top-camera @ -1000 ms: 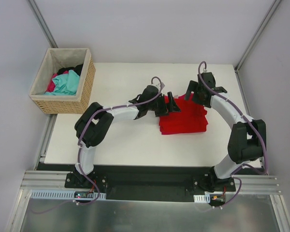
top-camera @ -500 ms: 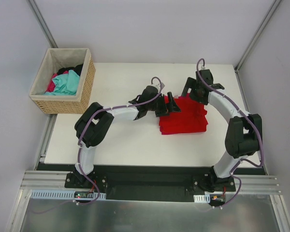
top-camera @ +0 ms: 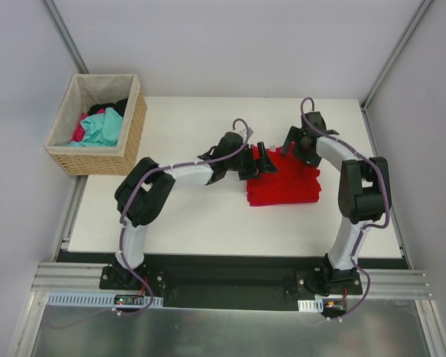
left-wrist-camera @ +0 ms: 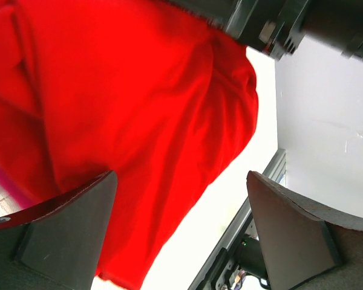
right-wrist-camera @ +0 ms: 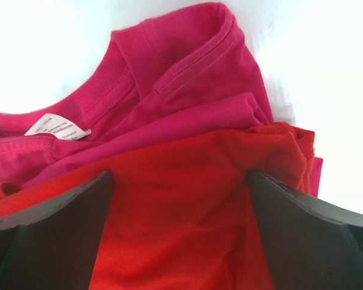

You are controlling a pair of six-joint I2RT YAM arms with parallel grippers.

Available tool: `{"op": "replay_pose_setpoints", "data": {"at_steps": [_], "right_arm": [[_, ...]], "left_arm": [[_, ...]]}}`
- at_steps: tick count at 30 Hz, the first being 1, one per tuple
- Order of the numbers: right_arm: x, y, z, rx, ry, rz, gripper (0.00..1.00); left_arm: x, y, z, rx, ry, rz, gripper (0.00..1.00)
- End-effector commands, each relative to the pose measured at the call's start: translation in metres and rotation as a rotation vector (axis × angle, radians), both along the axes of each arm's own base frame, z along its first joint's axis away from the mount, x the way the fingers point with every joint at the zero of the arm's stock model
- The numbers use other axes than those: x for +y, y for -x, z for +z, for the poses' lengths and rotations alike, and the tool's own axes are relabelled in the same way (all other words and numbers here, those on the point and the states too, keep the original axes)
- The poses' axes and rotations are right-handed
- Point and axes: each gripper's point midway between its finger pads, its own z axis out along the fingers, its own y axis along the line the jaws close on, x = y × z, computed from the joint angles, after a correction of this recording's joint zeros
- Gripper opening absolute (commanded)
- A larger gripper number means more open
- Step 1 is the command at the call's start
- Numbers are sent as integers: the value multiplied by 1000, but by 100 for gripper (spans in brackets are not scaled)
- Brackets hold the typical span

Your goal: Fold and stack the t-shirts

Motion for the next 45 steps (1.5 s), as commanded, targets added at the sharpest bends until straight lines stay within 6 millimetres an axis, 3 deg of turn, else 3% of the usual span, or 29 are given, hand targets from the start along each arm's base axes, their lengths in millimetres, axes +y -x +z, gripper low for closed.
{"op": "replay_pose_setpoints", "data": {"at_steps": [1,6,11,12,15,19,22,25,26,27,33,35,36,38,39,40,45], "right_arm": [[-17,-31,20,-82,19,-28,98],[-16,-40,51,-147,-3,-5,98],[3,-31,86,-199,-31,48,98],[7,-26,101,-227,-30,58,98],[18,-9,116,-243,-15,81,98],[35,23,154,-295,-2,122,97],[35,45,159,-276,30,120,97],[22,68,152,-268,48,89,97],[14,75,160,-296,63,67,97],[9,84,148,-271,81,61,97],[-14,118,148,-293,125,19,97],[-15,126,140,-278,119,17,97],[-15,129,142,-285,114,16,97],[-16,133,136,-274,114,18,97],[-16,135,134,-269,113,18,97],[-17,137,131,-262,115,21,97],[-22,142,121,-230,144,20,97]], "left_arm": [[-1,2,8,-40,9,-23,88],[-4,3,6,-30,11,-32,88],[-4,4,13,-38,21,-33,88],[-4,5,14,-38,23,-32,88],[-3,6,23,-53,32,-30,88],[0,8,37,-80,42,-24,88],[3,8,49,-107,46,-16,88],[5,5,58,-126,45,-6,88],[6,3,60,-128,47,-3,88],[6,0,63,-136,51,1,89],[10,-24,79,-161,73,18,89],[10,-34,71,-161,64,18,89],[8,-41,77,-176,75,18,89],[4,-48,63,-154,72,5,89],[3,-57,68,-169,81,13,89],[2,-62,55,-155,69,15,89],[-3,-79,40,-127,76,21,89]]}}
